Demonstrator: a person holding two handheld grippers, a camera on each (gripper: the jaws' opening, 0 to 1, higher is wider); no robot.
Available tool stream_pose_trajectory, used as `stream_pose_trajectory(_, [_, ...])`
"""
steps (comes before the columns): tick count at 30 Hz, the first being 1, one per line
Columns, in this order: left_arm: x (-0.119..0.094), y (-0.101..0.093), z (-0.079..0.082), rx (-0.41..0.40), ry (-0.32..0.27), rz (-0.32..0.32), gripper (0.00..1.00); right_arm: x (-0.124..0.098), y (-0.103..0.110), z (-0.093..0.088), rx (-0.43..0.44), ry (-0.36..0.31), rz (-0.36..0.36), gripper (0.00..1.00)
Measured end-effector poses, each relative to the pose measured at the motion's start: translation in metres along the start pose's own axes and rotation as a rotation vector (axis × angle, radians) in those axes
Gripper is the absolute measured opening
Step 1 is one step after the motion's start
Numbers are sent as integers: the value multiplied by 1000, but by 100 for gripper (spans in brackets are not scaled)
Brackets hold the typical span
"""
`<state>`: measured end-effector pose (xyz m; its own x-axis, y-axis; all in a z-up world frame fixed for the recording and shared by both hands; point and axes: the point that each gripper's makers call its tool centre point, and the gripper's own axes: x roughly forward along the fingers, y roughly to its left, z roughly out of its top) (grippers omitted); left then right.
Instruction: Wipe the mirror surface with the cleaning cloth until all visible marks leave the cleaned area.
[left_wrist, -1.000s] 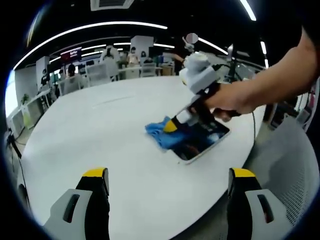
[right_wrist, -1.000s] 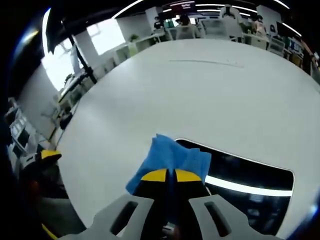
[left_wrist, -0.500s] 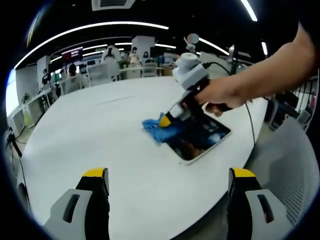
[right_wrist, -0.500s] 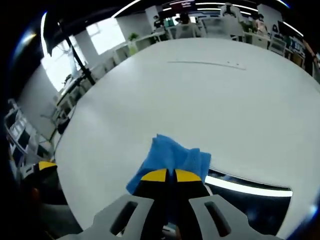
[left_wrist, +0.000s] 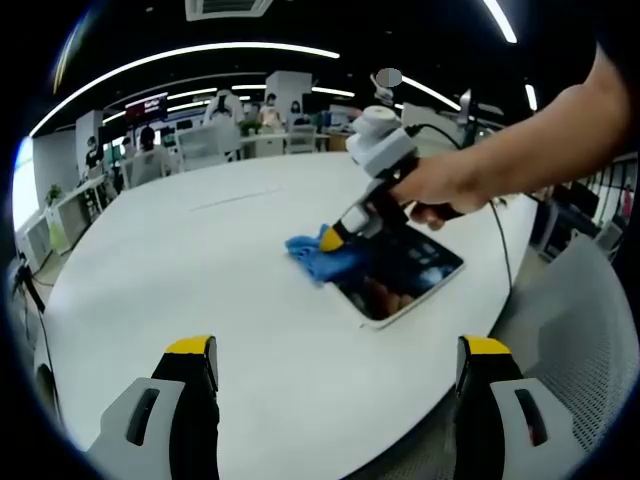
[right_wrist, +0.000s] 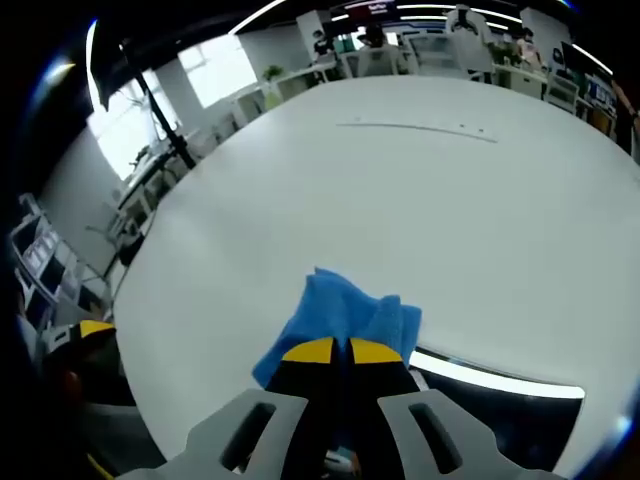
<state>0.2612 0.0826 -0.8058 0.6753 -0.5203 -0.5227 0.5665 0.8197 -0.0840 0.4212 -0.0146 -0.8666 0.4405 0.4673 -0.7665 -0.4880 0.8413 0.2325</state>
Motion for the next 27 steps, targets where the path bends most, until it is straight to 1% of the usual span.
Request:
stream_pose_trajectory(10, [0, -1, 0, 1, 2, -3, 99, -7, -11, -4, -8, 1, -16, 0])
stream_pose_trajectory(16, [0, 0, 1, -4, -2, 1, 99, -11, -20, -6, 10, 7, -20, 0])
stream_pose_trajectory(23, [0, 0, -1, 2, 6, 1, 99, -12, -21, -7, 11, 11, -19, 0])
stream_pose_trajectory(27, [0, -1, -1, 3, 7, 1, 99, -13, -26, -7, 14, 15, -25, 0])
